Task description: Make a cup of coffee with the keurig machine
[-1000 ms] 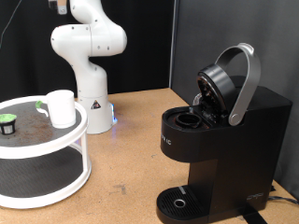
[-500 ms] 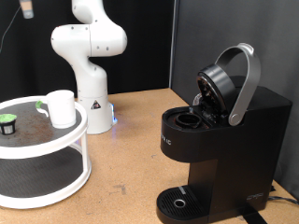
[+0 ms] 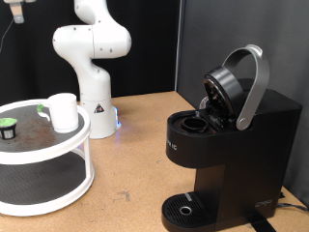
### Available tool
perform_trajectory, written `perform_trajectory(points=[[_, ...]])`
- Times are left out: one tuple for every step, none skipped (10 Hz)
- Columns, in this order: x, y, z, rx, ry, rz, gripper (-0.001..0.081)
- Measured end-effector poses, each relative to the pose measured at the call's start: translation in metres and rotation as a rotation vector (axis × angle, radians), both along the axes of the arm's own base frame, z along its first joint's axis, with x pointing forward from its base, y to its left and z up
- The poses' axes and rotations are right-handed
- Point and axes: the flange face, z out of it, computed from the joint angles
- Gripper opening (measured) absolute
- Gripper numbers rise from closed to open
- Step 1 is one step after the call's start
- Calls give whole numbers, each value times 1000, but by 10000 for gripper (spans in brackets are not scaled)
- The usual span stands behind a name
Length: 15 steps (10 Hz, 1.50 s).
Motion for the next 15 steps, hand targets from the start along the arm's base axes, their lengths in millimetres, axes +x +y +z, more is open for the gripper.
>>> perform_trajectory(points=[[0, -2, -7, 19, -5, 110, 800], [0, -7, -17, 27, 0, 202, 800], [5, -13, -29, 7, 7, 264, 800], [12, -18, -43, -24, 11, 278, 800], [18, -19, -51, -46, 16, 282, 800], [18, -19, -51, -42, 15, 282, 800], [16, -19, -51, -28, 9, 358, 800], [12, -23, -54, -10, -3, 438, 800], [10, -28, -59, 6, -11, 474, 800], [10, -32, -67, 11, -17, 473, 800], [14, -36, -79, 8, -16, 463, 800], [20, -39, -93, 2, -12, 445, 800], [26, -42, -107, -2, 0, 430, 800], [32, -44, -121, -12, 21, 424, 800], [38, -47, -131, -20, 41, 422, 800]])
